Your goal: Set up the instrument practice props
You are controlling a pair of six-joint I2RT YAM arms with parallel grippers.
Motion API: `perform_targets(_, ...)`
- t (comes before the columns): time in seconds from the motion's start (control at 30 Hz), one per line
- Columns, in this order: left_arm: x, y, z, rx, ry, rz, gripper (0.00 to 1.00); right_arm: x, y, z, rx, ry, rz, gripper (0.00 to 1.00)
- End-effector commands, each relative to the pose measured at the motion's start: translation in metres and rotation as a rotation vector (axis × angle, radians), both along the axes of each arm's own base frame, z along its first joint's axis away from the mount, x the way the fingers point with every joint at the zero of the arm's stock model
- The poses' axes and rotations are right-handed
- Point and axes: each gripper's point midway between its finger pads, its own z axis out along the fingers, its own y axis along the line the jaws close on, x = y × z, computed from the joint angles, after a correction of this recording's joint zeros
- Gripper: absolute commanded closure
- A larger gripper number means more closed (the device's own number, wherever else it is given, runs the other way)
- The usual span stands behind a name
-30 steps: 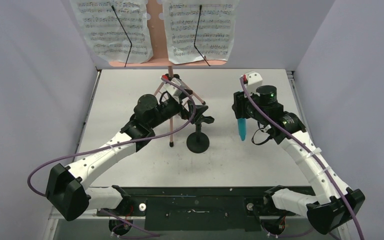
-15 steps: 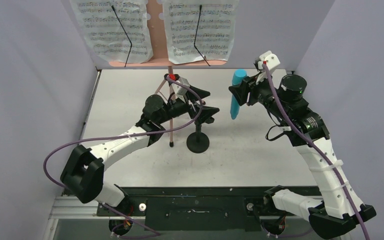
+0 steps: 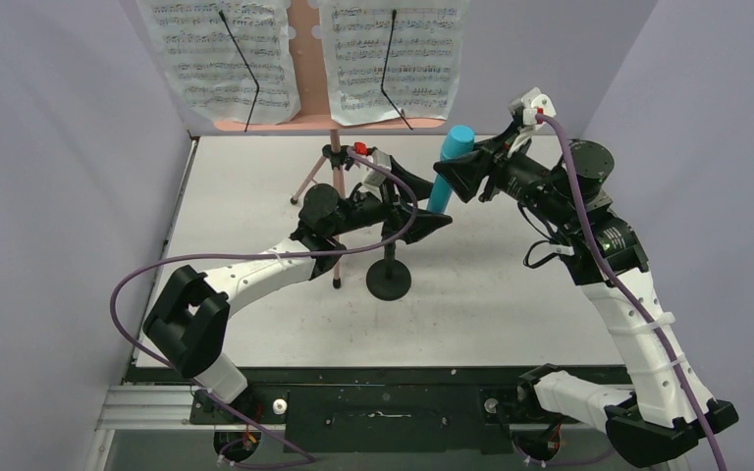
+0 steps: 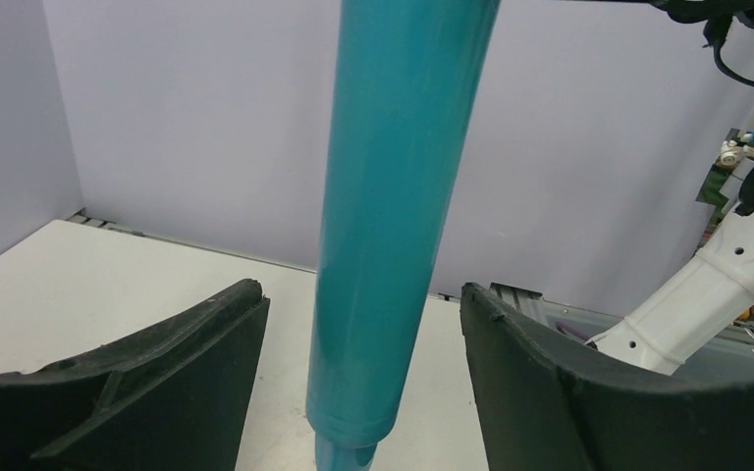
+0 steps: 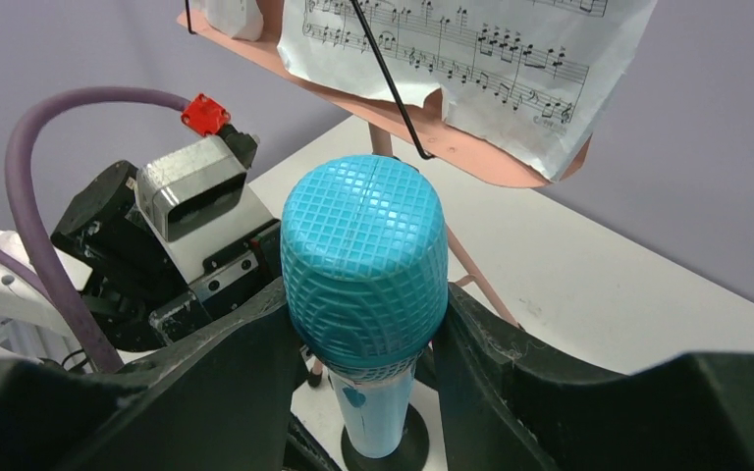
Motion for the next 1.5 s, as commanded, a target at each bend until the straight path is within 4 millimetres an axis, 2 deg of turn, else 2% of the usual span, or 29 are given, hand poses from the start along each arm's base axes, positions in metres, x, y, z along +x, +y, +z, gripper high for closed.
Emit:
perform_targets(0.0,-0.011,-0.003,0.023,-0.059,-0.060,-0.052,0.33,-0.001,0.000,0.044,0.082,-0.112,-0.001,0.95)
perform_targets(0.17,-0.014,-0.003,0.025,-0.061,-0.063,-0.068,0.51,0.001,0.001,0.040,0.089,-0.099,-0.002,0.93)
perform_targets(0.4,-0.016,-0.003,0.027,-0.095,-0.024,-0.090,1.00,0.002,-0.004,0.030,0.068,-0.092,-0.030,0.84)
perform_targets(0.5,-0.020,-0.002,0.030,-0.113,-0.024,-0.115,1.00,0.002,-0.008,0.022,0.065,-0.081,-0.051,0.73)
perform_targets(0.6,-0.021,-0.001,0.033,-0.123,-0.022,-0.115,1.00,0.004,-0.012,0.017,0.073,-0.088,-0.077,0.44)
perform_targets(0.7,-0.024,0.004,0.035,-0.128,-0.014,-0.108,1.00,0.006,-0.016,0.014,0.090,-0.094,-0.107,0.24)
perform_targets(0.83,-0.029,0.011,0.032,-0.114,-0.017,-0.087,1.00,0.005,-0.013,0.004,0.083,-0.077,-0.089,0.06)
perform_targets(0.9,-0.029,0.015,0.032,-0.109,-0.015,-0.068,1.00,0.002,-0.010,-0.001,0.077,-0.070,-0.067,0.01)
perform_targets(1.0,-0.033,0.020,0.034,-0.102,-0.007,-0.057,1.00,-0.001,-0.003,-0.005,0.074,-0.066,-0.020,0.09)
perform_targets(1.2,-0.037,0.027,0.033,-0.093,-0.001,-0.045,1.00,-0.005,0.014,-0.014,0.086,-0.012,0.082,0.10)
perform_targets(1.43,-0.038,0.026,0.036,-0.089,-0.001,-0.049,1.00,-0.002,0.020,0.002,0.167,-0.038,0.100,0.02)
perform_targets(1.47,-0.038,0.026,0.037,-0.087,0.000,-0.049,1.00,-0.001,0.021,0.004,0.175,-0.036,0.103,0.05)
